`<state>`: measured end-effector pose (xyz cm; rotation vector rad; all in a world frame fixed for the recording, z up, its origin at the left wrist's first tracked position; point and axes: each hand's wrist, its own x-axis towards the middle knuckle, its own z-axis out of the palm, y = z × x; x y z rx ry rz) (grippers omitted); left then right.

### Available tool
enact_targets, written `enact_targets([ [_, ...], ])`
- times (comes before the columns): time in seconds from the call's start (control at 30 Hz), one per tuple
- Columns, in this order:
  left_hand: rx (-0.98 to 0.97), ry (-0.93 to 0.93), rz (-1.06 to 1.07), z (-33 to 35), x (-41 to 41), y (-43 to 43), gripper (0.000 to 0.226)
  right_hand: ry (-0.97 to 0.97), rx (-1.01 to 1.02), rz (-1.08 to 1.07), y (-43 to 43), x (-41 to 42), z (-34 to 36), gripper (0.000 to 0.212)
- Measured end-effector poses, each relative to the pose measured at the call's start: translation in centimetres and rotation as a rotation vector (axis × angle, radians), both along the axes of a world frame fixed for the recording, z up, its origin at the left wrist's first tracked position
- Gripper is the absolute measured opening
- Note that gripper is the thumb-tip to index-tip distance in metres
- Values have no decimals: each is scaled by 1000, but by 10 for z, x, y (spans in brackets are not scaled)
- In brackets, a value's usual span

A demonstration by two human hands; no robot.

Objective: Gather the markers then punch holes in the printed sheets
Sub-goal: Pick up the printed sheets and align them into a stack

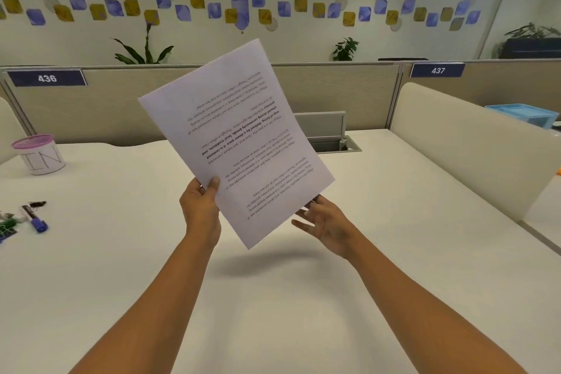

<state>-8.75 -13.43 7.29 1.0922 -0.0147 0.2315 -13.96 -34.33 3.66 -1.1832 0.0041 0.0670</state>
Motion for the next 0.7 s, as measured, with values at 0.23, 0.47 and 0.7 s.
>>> enact_targets([
  [0.23, 19, -29, -81, -1, 0, -2, 20, -30, -56, -234, 11, 9, 0, 23],
  [0.47, 54, -63, -44, 10, 14, 27, 29, -60, -235, -499, -19, 12, 12, 27],
  [0.7, 181, 6, 24, 9, 22, 55, 34, -77, -332, -638, -45, 16, 32, 20],
])
